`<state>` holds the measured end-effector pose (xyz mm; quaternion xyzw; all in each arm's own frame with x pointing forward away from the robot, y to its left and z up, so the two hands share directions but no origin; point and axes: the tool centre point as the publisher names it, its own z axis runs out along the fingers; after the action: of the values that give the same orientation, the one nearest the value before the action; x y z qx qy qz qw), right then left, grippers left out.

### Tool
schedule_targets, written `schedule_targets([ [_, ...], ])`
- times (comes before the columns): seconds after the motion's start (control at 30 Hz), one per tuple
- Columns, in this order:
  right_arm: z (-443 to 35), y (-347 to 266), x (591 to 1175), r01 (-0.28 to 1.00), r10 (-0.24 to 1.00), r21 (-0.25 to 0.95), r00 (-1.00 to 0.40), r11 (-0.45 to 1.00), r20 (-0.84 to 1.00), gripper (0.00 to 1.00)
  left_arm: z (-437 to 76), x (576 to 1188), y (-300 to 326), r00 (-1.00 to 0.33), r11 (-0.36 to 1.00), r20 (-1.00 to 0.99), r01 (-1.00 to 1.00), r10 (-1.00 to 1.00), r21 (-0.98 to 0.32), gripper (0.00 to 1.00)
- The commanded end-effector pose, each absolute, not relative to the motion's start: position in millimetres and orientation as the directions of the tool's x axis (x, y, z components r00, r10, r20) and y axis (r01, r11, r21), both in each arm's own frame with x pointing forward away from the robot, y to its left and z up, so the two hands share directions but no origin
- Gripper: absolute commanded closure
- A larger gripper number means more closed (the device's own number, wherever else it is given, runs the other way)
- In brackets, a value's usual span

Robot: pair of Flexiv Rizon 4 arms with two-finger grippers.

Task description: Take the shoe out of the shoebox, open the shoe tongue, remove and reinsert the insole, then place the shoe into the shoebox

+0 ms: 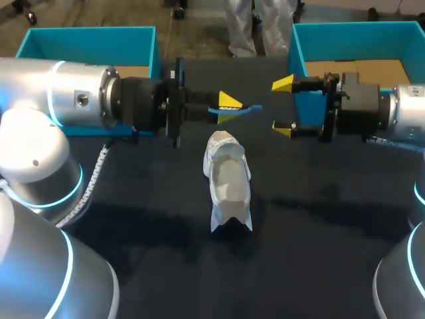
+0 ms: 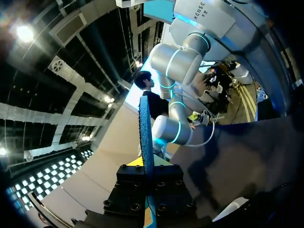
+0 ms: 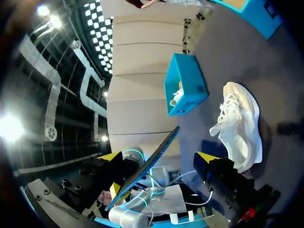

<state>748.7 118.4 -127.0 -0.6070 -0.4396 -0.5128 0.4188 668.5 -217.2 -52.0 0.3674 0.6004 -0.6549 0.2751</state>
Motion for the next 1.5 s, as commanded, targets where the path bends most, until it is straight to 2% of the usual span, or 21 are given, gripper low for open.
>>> schedule_targets([
  [0.03, -117, 125, 749, 0.965, 0.115, -0.065, 0.097, -0.253, 0.989, 0.00, -53, 667, -217, -0.578, -0.126, -0.813, 0.803, 0.077, -0.583, 1.00],
  [0.37, -93, 140, 736, 0.980, 0.147, -0.038, 0.068, -0.197, 0.987, 0.00, -53, 667, -217, -0.578, -0.126, -0.813, 0.803, 0.077, -0.583, 1.00],
  [0.5, -89, 143, 732, 0.981, 0.153, -0.036, 0.067, -0.193, 0.986, 0.00, -56, 668, -217, -0.486, -0.150, -0.870, 0.856, 0.086, -0.494, 1.00],
  [0.73, -94, 139, 729, 0.983, 0.155, -0.037, 0.065, -0.177, 0.986, 0.00, -60, 670, -217, -0.256, -0.152, -0.966, 0.954, 0.044, -0.260, 1.00],
  [0.8, -97, 139, 732, 0.981, 0.159, -0.039, 0.070, -0.190, 0.985, 0.00, -61, 670, -217, -0.274, -0.135, -0.961, 0.952, 0.020, -0.274, 1.00],
  [0.83, -97, 139, 732, 0.981, 0.159, -0.039, 0.070, -0.190, 0.985, 0.00, -63, 671, -217, -0.207, -0.133, -0.978, 0.969, 0.018, -0.207, 1.00],
  [1.1, -97, 139, 732, 0.981, 0.159, -0.039, 0.070, -0.190, 0.985, 0.00, -78, 667, -215, -0.022, -0.111, -1.000, 0.993, 0.019, -0.024, 1.00],
  [1.5, -102, 159, 735, 0.990, 0.137, -0.042, 0.061, -0.135, 0.989, 0.00, -104, 665, -222, 0.152, -0.066, -0.988, 0.986, 0.028, 0.150, 1.00],
])
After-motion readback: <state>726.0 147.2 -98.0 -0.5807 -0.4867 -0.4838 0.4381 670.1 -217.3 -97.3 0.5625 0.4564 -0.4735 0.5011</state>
